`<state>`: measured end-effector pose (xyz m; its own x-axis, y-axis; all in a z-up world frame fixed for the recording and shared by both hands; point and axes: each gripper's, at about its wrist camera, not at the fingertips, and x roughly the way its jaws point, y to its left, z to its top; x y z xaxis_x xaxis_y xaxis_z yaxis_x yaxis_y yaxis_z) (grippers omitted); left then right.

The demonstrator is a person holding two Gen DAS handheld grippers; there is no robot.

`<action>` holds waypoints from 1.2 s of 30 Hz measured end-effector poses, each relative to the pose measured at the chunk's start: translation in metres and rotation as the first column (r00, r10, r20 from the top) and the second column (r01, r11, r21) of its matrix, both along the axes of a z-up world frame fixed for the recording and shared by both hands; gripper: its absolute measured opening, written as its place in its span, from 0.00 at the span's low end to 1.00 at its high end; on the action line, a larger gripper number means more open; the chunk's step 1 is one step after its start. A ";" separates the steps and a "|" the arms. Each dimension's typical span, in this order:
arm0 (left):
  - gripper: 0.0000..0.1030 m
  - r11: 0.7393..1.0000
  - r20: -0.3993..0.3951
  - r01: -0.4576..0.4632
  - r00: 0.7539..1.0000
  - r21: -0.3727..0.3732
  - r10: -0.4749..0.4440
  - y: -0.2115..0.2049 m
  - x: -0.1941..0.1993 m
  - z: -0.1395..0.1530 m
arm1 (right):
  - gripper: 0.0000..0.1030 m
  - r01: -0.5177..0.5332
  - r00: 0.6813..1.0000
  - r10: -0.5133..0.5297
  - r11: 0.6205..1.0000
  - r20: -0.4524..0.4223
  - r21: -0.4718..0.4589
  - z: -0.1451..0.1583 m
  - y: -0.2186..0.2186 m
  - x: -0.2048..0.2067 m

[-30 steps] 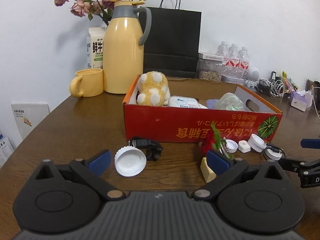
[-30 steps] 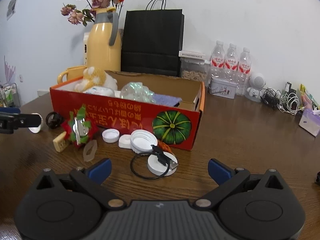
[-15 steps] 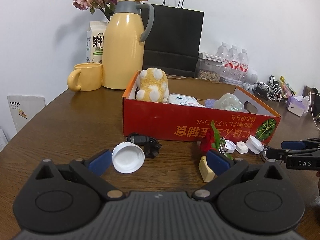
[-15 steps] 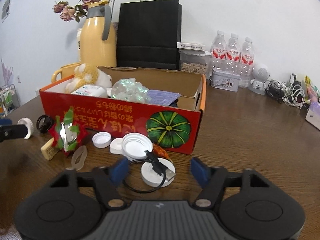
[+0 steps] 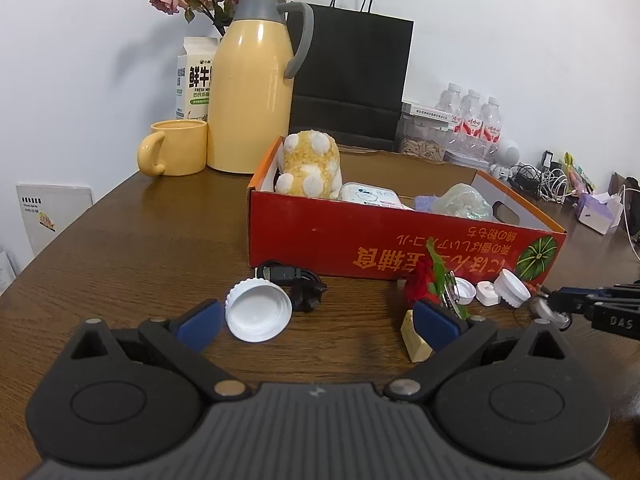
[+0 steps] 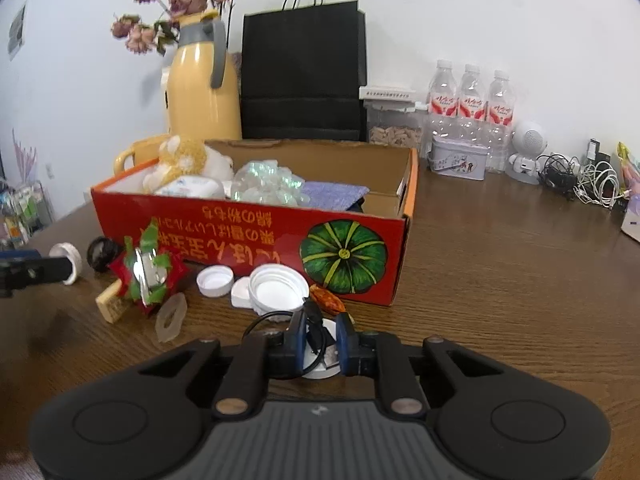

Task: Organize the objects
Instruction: 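Move both grippers back over the table toward the remaining white caps, then grasp a white cap with the left gripper while the right gripper grasps a cable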

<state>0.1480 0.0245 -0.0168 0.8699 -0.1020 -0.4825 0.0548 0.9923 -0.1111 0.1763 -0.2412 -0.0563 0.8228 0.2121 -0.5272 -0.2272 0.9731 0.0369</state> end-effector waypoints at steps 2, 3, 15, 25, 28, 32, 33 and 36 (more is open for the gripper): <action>1.00 1.000 0.006 0.007 1.000 0.008 -0.007 -0.002 -0.001 0.001 | 0.14 0.004 1.000 -0.004 1.000 0.012 0.027 0.003 -0.003 -0.005; 1.00 1.000 0.014 0.019 1.000 0.018 -0.020 -0.005 -0.003 0.001 | 0.14 0.001 1.000 -0.002 0.999 0.016 0.044 0.004 -0.004 -0.008; 0.97 0.918 0.063 0.299 0.944 0.262 -0.325 -0.077 -0.036 -0.004 | 0.14 -0.201 0.979 0.194 0.961 0.054 0.188 0.029 0.037 -0.034; 0.56 0.878 0.060 0.340 0.923 0.338 -0.381 -0.086 -0.038 -0.011 | 0.14 -0.321 0.946 0.322 0.926 0.032 0.198 0.032 0.077 -0.044; 0.48 0.871 0.063 0.348 0.918 0.348 -0.392 -0.084 -0.038 -0.011 | 0.14 -0.319 0.947 0.321 0.929 0.022 0.188 0.031 0.080 -0.044; 0.45 0.860 0.075 0.355 0.910 0.366 -0.408 -0.085 -0.042 -0.011 | 0.14 -0.320 0.946 0.322 0.928 0.019 0.190 0.031 0.081 -0.043; 0.44 0.858 0.077 0.356 0.909 0.369 -0.410 -0.085 -0.043 -0.011 | 0.14 -0.322 0.946 0.324 0.928 0.020 0.188 0.031 0.081 -0.043; 0.42 0.854 0.076 0.365 0.904 0.371 -0.420 -0.084 -0.044 -0.011 | 0.14 -0.328 0.944 0.329 0.927 0.021 0.183 0.031 0.080 -0.042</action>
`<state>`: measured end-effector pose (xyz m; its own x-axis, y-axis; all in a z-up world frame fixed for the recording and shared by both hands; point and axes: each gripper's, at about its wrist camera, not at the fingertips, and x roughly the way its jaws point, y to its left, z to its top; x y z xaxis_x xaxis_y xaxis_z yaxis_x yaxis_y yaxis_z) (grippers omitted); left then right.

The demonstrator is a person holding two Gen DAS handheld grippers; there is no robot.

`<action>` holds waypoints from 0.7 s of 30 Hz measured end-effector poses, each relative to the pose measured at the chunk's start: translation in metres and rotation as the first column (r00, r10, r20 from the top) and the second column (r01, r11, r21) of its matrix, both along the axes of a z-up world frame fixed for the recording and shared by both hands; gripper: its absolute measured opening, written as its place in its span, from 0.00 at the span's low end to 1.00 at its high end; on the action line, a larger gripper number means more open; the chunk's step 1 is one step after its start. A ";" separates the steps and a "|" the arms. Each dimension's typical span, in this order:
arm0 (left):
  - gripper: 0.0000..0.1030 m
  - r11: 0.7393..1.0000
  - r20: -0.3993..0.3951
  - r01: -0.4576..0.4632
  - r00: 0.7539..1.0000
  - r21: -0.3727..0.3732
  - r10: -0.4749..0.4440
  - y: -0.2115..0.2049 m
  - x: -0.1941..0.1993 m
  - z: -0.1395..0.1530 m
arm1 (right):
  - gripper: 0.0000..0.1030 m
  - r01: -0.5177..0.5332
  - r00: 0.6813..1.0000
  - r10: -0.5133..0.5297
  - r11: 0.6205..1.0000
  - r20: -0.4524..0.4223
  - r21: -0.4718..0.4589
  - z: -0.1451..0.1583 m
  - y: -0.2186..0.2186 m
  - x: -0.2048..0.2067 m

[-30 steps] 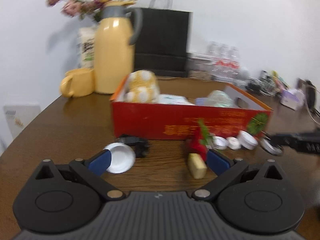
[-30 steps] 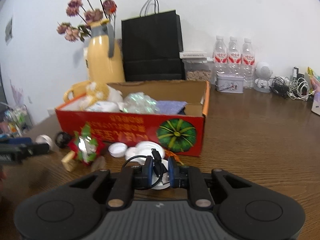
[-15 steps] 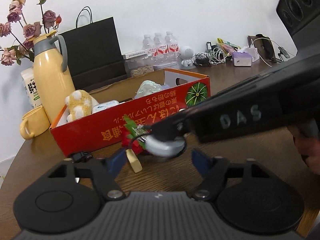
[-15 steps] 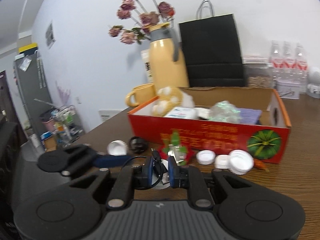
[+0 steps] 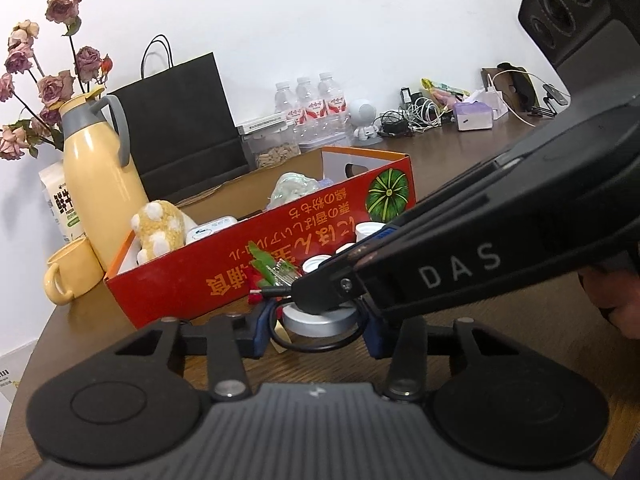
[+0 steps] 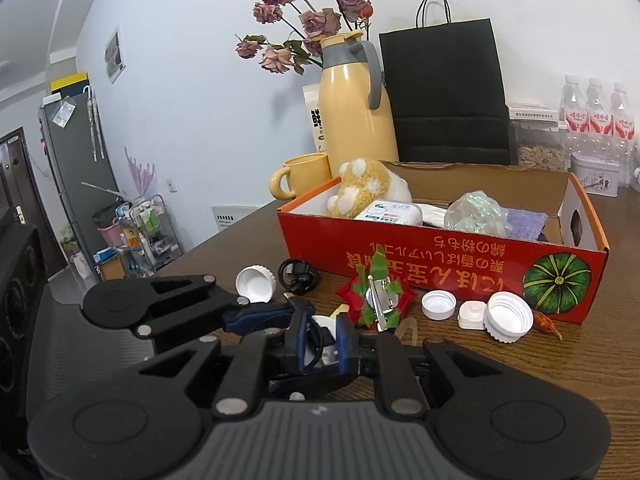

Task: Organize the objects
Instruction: 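Grasp a white cap with the left gripper while the right gripper grasps a cable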

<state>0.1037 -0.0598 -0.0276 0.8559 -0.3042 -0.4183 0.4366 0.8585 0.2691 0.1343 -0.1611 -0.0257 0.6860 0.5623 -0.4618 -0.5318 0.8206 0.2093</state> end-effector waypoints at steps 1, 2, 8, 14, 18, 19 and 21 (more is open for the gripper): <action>0.41 1.000 0.003 0.002 1.000 -0.001 -0.002 0.000 -0.001 0.000 | 0.14 0.000 1.000 0.000 1.000 0.000 0.002 0.000 -0.001 0.000; 0.40 1.000 0.008 0.003 1.000 0.000 -0.003 0.000 -0.002 0.000 | 0.14 0.002 1.000 -0.002 1.000 0.002 0.006 0.000 -0.001 0.000; 0.39 1.000 0.027 0.006 1.000 0.003 -0.006 0.002 -0.005 0.001 | 0.13 -0.001 1.000 0.001 1.000 0.018 0.024 0.001 -0.002 -0.002; 0.39 1.000 0.022 0.016 1.000 0.026 -0.017 0.002 -0.010 0.000 | 0.09 0.040 0.999 -0.041 0.999 0.036 0.011 0.001 -0.003 -0.002; 0.39 1.000 0.022 0.007 1.000 0.026 -0.007 0.006 -0.011 -0.001 | 0.01 0.077 0.996 -0.078 0.997 0.042 0.019 0.003 -0.013 0.002; 0.39 1.000 0.023 0.002 1.000 0.023 -0.003 0.007 -0.010 0.000 | 0.01 0.082 0.996 -0.083 0.996 0.044 0.021 0.003 -0.015 0.002; 0.39 1.000 0.023 -0.008 1.000 0.016 0.008 0.008 -0.010 0.000 | 0.01 0.087 0.995 -0.088 0.996 0.048 0.020 0.004 -0.016 0.002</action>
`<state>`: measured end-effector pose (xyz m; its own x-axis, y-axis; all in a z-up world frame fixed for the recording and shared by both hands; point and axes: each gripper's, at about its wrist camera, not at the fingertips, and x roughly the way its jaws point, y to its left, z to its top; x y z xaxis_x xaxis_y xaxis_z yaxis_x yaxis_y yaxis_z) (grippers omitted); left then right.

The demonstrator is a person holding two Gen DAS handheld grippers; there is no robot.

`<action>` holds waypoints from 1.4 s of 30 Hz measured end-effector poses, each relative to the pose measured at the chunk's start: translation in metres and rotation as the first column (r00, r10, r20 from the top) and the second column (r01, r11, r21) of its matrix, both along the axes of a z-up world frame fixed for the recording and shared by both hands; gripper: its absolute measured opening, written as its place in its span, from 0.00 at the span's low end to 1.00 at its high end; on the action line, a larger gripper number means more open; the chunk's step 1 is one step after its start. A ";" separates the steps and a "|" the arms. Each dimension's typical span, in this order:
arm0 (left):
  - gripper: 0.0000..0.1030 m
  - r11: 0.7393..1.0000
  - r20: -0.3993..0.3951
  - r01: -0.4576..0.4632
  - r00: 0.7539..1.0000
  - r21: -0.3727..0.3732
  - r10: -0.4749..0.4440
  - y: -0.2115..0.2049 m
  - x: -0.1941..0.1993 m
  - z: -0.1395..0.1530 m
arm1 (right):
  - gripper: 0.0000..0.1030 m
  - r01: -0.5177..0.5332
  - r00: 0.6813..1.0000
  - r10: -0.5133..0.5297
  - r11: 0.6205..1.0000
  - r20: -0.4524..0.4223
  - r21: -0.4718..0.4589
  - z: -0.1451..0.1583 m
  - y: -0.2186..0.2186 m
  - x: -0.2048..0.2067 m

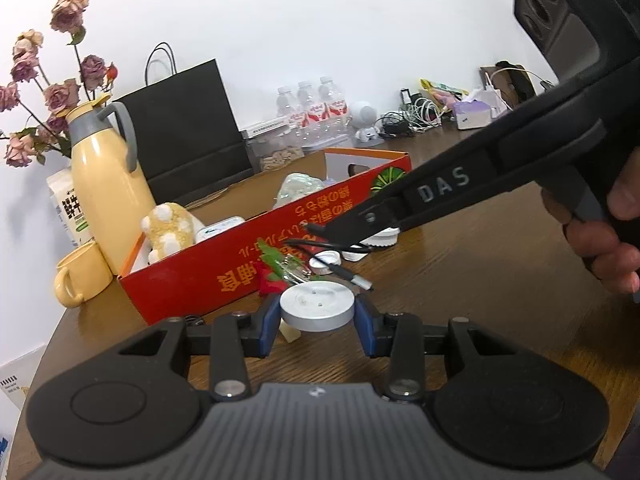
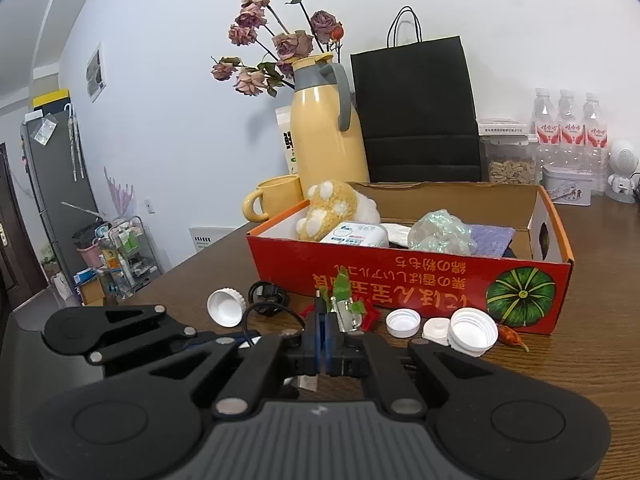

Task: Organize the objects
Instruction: 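Grasp a white cap with the left gripper while the right gripper grasps a cable, then carry the white cap and cable over the box and open both grippers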

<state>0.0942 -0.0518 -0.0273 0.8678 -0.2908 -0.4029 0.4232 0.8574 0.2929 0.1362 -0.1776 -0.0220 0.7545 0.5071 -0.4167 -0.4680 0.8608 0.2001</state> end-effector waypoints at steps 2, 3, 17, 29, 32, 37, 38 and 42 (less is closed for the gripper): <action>0.39 1.000 0.002 -0.007 1.000 -0.007 0.007 0.001 0.000 0.001 | 0.01 0.005 1.000 -0.005 1.000 0.003 0.000 0.001 -0.001 0.001; 0.39 1.000 0.003 -0.008 1.000 -0.012 0.008 0.002 0.000 0.002 | 0.01 0.008 1.000 -0.008 1.000 0.005 0.001 0.001 -0.002 0.001; 0.39 0.985 0.072 -0.098 0.991 -0.143 0.109 0.017 0.038 0.054 | 0.01 0.088 0.990 -0.088 0.996 0.111 0.010 0.032 -0.021 0.024; 0.39 0.923 0.019 -0.209 0.974 -0.322 0.227 0.014 0.141 0.086 | 0.01 0.216 0.963 -0.214 0.976 0.164 0.003 0.052 -0.031 0.105; 0.39 0.912 0.008 -0.240 0.966 -0.333 0.258 0.010 0.166 0.088 | 0.01 0.244 0.957 -0.239 0.970 0.164 -0.008 0.048 -0.031 0.128; 0.39 0.891 -0.025 -0.290 0.953 -0.348 0.301 0.008 0.198 0.076 | 0.01 0.286 0.947 -0.281 0.958 0.153 -0.011 0.035 -0.034 0.157; 0.39 0.896 -0.034 -0.293 0.954 -0.334 0.299 0.007 0.201 0.072 | 0.01 0.287 0.948 -0.281 0.958 0.146 -0.017 0.031 -0.035 0.160; 0.39 0.897 -0.052 -0.303 0.952 -0.323 0.303 0.010 0.207 0.064 | 0.01 0.284 0.953 -0.278 0.958 0.119 -0.032 0.021 -0.036 0.168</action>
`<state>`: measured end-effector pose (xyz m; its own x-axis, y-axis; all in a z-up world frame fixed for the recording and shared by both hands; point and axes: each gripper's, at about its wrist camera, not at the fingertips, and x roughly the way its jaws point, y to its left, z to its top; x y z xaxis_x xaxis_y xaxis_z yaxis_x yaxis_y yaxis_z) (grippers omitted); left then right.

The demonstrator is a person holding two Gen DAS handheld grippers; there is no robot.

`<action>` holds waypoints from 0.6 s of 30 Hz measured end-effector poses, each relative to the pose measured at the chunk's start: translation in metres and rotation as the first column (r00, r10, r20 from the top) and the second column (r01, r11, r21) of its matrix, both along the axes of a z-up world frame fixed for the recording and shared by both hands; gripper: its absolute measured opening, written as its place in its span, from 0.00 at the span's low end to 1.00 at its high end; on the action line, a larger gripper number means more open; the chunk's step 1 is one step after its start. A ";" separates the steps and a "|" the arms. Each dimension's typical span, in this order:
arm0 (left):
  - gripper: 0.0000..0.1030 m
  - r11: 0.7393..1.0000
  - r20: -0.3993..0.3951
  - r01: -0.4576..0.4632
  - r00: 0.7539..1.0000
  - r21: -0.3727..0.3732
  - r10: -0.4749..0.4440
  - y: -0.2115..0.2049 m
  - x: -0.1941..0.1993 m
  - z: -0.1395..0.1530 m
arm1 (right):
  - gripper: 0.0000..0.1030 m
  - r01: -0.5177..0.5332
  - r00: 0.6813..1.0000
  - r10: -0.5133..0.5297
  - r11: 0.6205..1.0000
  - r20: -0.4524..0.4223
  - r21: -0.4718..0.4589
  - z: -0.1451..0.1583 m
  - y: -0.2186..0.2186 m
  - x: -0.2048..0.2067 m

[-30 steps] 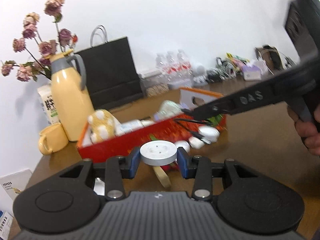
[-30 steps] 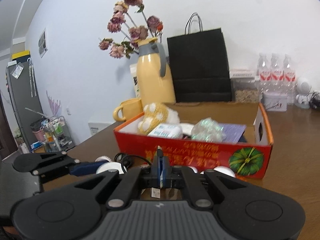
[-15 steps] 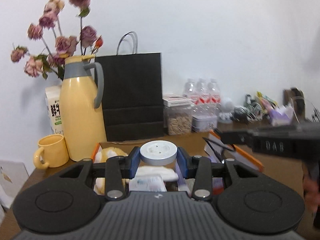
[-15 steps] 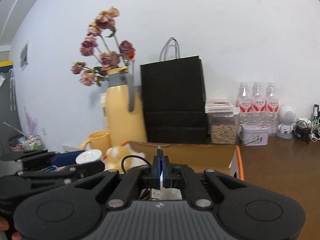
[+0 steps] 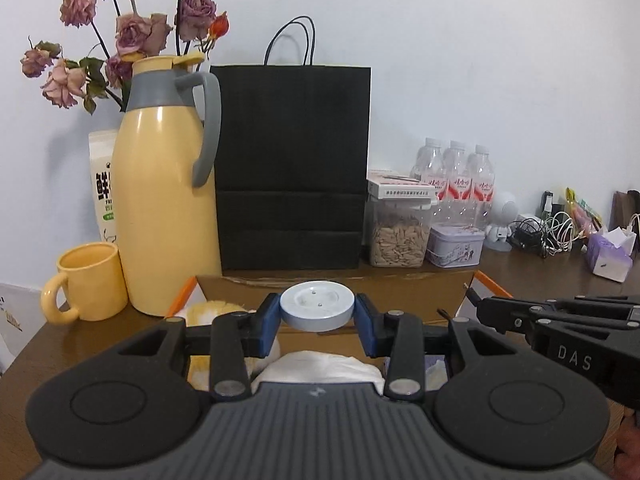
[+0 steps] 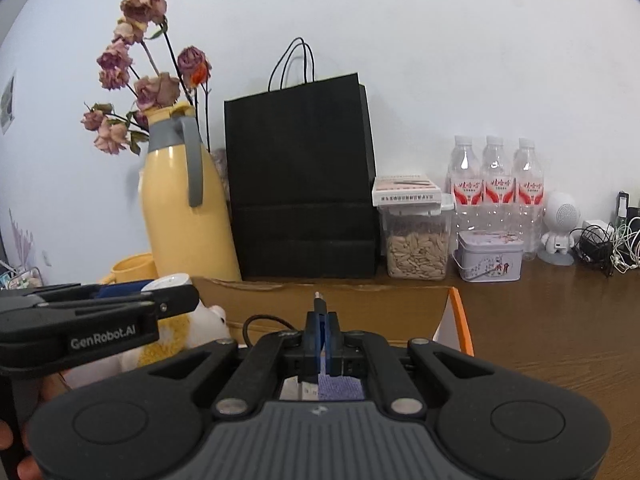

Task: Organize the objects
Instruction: 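Carry the white cap and cable over the box and open both grippers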

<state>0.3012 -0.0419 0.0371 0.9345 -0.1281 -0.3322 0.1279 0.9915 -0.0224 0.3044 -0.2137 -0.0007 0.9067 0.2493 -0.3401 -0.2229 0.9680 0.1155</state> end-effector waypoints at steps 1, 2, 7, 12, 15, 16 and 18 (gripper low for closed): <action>0.39 1.000 0.001 0.000 1.000 0.001 0.000 0.000 -0.001 0.000 | 0.01 0.000 1.000 0.000 1.000 -0.004 -0.001 -0.001 0.000 0.001; 0.39 1.000 0.004 -0.001 1.000 0.002 0.001 0.000 -0.001 -0.001 | 0.01 0.001 1.000 -0.001 1.000 -0.006 -0.004 -0.002 0.000 0.001; 0.40 1.000 0.023 -0.023 0.999 0.010 0.022 0.002 -0.005 -0.001 | 0.07 0.007 1.000 -0.007 1.000 -0.007 -0.017 -0.003 0.002 -0.002; 0.91 0.996 0.080 -0.087 0.993 -0.003 0.087 0.007 -0.015 0.003 | 0.44 0.016 1.000 -0.017 1.000 -0.017 -0.017 -0.005 0.000 -0.004; 1.00 0.993 0.116 -0.118 0.986 -0.008 0.118 0.008 -0.021 0.006 | 0.83 0.024 1.000 -0.024 1.000 -0.008 -0.010 -0.006 -0.001 -0.006; 1.00 0.992 0.111 -0.123 0.986 -0.011 0.124 0.009 -0.021 0.007 | 0.86 0.024 1.000 -0.024 1.000 -0.003 -0.007 -0.005 -0.001 -0.008; 1.00 0.991 0.105 -0.133 0.985 -0.015 0.134 0.011 -0.021 0.006 | 0.91 0.027 1.000 -0.027 1.000 0.007 -0.007 -0.004 -0.001 -0.010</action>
